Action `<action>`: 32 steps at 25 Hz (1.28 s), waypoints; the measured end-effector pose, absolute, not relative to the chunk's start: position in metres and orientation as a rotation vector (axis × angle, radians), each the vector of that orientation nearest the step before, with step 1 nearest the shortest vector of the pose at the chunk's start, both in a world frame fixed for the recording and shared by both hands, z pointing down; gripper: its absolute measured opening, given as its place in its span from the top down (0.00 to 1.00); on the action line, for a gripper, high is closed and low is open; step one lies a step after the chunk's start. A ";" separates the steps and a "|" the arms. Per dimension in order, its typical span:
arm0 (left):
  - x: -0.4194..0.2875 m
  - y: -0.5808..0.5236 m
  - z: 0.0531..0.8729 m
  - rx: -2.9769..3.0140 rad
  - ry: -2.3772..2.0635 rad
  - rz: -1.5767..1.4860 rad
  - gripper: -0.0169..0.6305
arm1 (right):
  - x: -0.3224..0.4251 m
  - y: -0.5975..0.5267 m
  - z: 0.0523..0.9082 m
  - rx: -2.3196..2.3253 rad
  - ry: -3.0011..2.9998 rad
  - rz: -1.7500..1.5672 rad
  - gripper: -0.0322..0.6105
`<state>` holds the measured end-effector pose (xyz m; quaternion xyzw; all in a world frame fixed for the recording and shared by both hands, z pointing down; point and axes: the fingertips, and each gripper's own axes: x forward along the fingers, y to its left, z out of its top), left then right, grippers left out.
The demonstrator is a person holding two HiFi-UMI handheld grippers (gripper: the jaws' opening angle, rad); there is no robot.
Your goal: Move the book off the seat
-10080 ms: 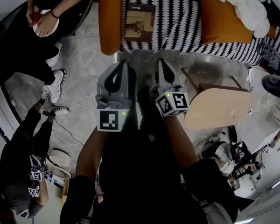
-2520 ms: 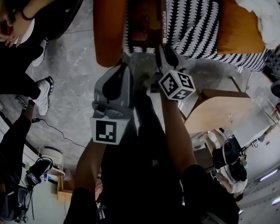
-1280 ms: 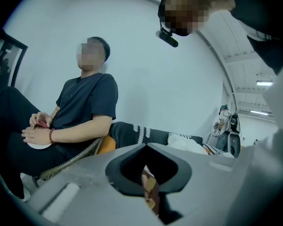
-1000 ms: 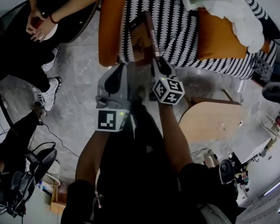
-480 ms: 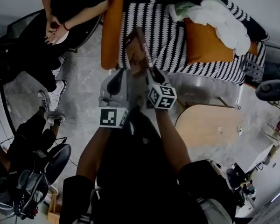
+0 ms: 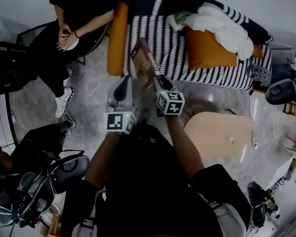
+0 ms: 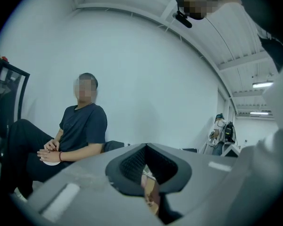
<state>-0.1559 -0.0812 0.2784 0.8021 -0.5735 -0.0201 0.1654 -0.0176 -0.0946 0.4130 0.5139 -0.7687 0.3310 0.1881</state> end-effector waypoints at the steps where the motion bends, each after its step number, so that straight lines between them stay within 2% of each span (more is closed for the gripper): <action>1: -0.153 -0.077 0.274 2.289 -1.637 -0.059 0.96 | -0.014 -0.091 0.407 1.438 -2.168 0.915 0.73; 13: -0.114 -0.014 0.229 2.316 -1.681 -0.057 0.96 | 0.021 -0.025 0.350 1.432 -2.206 0.886 0.73; 32: -0.109 0.004 0.226 2.367 -1.599 -0.066 0.97 | 0.028 0.005 0.341 1.426 -2.206 0.850 0.73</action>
